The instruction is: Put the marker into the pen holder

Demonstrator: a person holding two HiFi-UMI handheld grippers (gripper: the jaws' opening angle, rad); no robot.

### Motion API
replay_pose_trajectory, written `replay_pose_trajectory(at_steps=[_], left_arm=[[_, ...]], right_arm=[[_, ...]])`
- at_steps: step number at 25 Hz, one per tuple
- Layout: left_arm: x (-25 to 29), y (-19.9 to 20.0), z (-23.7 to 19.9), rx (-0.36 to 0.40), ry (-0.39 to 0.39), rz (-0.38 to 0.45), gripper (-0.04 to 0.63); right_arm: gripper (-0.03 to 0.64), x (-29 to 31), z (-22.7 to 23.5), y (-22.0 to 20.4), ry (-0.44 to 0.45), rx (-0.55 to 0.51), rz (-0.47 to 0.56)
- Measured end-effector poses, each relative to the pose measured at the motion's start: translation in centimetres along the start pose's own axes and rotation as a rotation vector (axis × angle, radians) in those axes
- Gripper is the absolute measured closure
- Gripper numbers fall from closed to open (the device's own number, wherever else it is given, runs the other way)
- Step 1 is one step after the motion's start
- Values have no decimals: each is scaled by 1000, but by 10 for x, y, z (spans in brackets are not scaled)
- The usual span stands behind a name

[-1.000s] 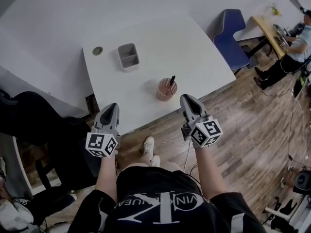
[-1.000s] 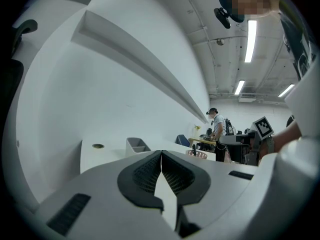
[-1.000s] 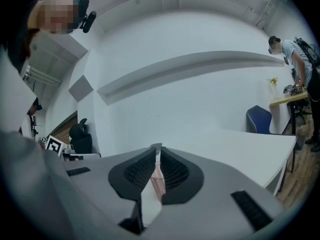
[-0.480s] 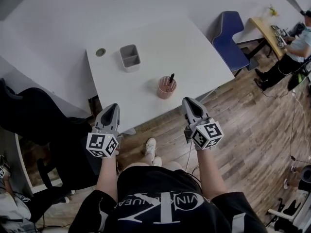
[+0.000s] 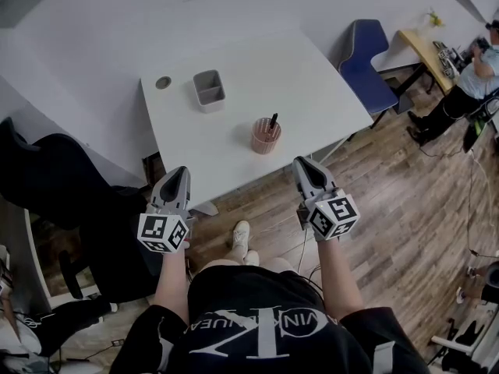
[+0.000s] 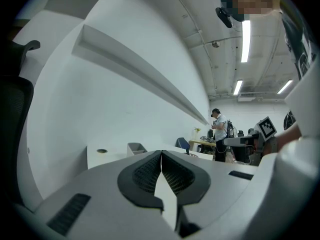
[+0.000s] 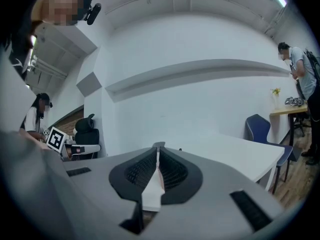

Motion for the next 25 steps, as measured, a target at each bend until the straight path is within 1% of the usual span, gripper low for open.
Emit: replay_pose_trajectory(at_steps=[15, 25], left_arm=[[-21, -6, 9, -11, 15, 4, 577], [-22, -3, 15, -8, 6, 9, 577]], right_arm=[[583, -24, -6, -4, -8, 1, -2], [583, -35, -6, -2, -18, 0, 7]])
Point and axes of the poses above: the fingertips, and each gripper's own axes: x forward along the fingers, z to its right, y out of its top, the point moved 9 cm from there along -x, backward along the fingers, and after that the axes turned 4 degrees about -z, right-handed, at the moved point
